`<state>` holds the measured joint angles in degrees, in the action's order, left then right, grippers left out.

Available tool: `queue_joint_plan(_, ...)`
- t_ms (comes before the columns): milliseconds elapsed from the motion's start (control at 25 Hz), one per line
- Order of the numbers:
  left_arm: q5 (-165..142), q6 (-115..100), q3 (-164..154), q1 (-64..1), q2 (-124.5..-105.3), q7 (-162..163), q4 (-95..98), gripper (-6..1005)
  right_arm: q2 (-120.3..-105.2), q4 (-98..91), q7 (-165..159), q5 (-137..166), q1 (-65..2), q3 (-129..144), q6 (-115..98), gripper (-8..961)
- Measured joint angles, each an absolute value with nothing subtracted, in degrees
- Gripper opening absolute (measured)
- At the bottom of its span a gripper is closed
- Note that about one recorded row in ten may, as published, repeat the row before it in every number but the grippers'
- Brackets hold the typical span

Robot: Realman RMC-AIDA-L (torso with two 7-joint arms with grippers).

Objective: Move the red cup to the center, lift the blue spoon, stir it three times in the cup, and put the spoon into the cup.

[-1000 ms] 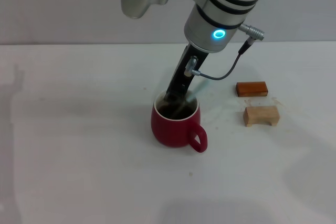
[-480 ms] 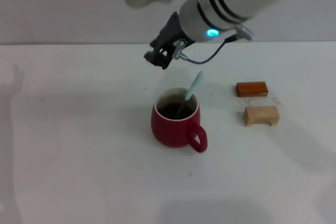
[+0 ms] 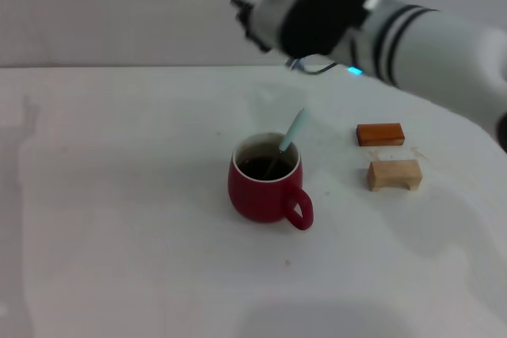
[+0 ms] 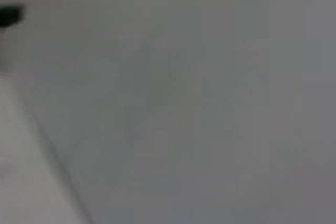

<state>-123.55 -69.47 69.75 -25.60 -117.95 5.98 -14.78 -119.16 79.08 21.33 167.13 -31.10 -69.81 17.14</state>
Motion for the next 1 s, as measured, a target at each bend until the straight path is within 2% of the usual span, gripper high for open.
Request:
queue_joint_plan(40,-123.55,-69.47,69.75,-25.6,-117.95,5.98,-14.78,862,-119.16,79.08,21.33,167.13,-31.1,-69.81,17.14,230)
queue_joint_plan(120,-123.55,-69.07,69.73,-25.66,-117.95,5.98,-14.73,862,-119.34,76.34,21.57,167.17,-25.51,-70.04,0.03,229)
queue_joint_plan(360,-123.58,-68.49,69.76,-25.75,-117.95,5.95,-14.84,862,-119.71,69.25,22.4,164.74,-19.03,-70.7,-23.97,229)
queue_joint_plan(520,-123.58,-68.45,69.78,-26.2,-117.95,5.93,-14.86,862,-119.65,63.33,30.0,144.68,-15.96,-69.96,-41.01,228)
queue_joint_plan(720,-123.58,-68.03,69.73,-26.45,-117.95,5.78,-14.84,862,-119.33,59.72,36.47,128.09,-14.44,-69.49,-49.37,228)
queue_joint_plan(1000,-123.58,-68.0,69.38,-26.37,-117.95,5.93,-14.84,862,-119.05,56.98,35.37,118.09,-11.13,-72.06,-50.3,228)
